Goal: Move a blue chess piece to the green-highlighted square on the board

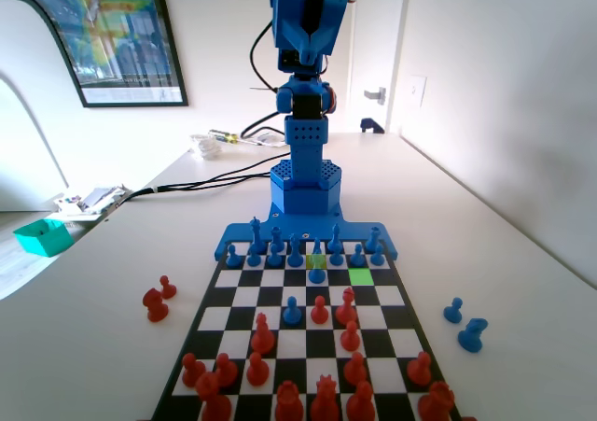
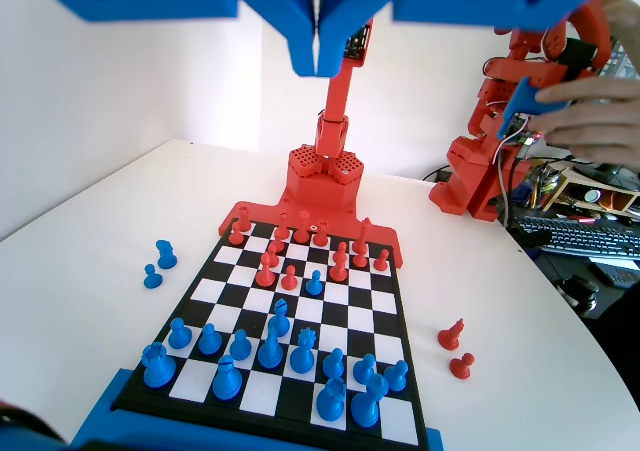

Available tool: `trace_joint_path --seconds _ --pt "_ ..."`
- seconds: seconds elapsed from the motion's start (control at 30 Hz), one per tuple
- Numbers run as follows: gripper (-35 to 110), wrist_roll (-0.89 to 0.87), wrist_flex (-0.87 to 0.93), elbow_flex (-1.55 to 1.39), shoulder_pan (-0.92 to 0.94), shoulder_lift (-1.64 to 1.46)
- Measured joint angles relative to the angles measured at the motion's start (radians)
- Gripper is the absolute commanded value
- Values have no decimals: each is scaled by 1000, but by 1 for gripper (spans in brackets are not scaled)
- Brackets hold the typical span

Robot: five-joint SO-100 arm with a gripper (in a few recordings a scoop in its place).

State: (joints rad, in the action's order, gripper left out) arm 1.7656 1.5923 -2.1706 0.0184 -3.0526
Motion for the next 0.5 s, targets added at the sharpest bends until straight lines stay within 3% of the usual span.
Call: trace_joint_path --seconds 0.5 --pt "6 0 0 0 0 0"
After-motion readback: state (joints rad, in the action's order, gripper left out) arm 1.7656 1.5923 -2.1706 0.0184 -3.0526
